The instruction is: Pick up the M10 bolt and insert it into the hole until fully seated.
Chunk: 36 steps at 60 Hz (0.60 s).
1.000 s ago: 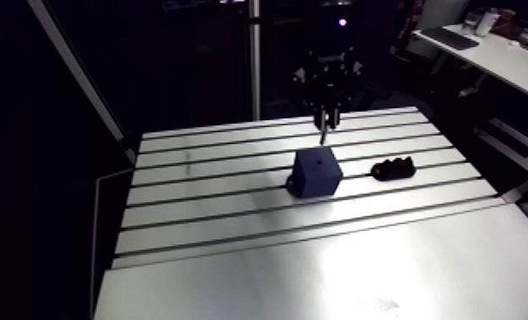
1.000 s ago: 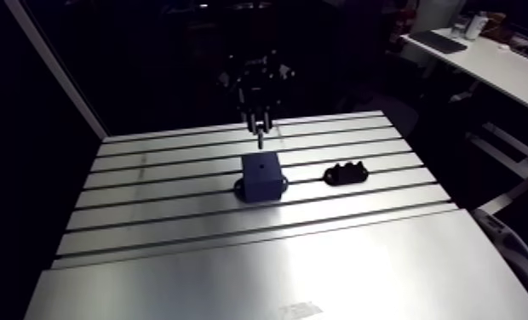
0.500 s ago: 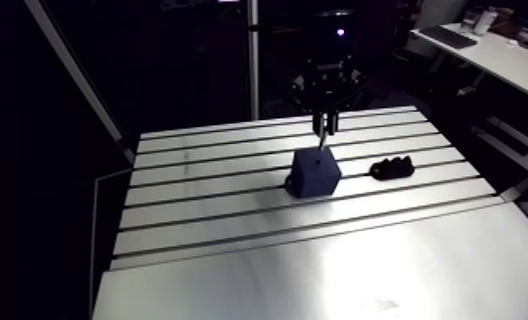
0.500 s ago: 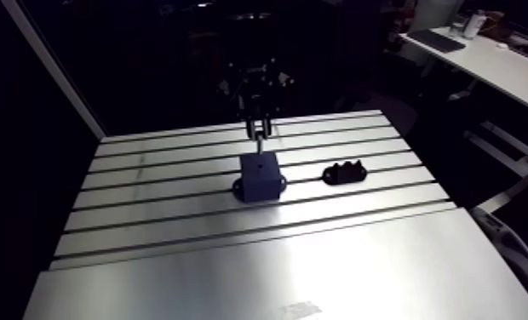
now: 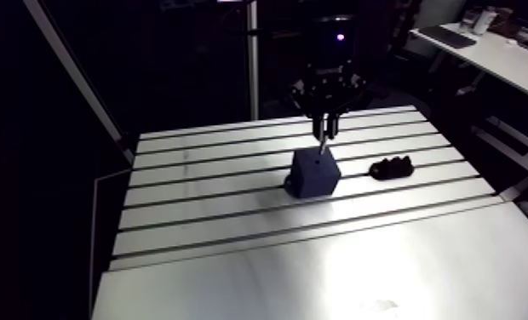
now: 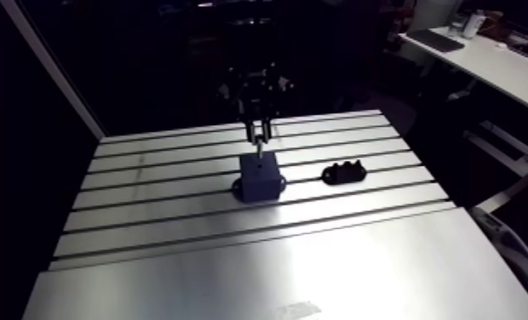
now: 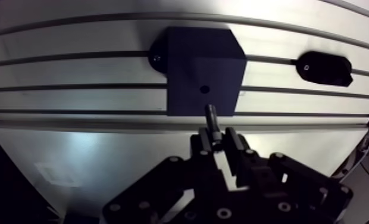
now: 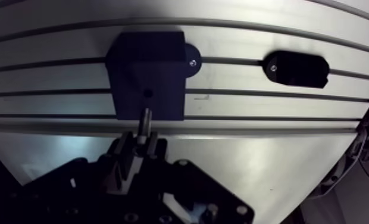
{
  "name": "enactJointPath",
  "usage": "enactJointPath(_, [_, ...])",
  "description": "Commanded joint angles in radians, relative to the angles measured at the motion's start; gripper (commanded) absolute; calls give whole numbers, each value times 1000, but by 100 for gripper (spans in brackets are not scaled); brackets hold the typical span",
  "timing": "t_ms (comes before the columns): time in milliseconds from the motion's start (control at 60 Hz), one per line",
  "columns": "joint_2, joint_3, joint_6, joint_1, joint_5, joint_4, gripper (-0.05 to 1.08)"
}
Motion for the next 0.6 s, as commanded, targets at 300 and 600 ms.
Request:
enactJointPath(300, [1,9,0,-2,2,-2,108])
enactJointPath(600, [1,14,1,-2,0,-2,108])
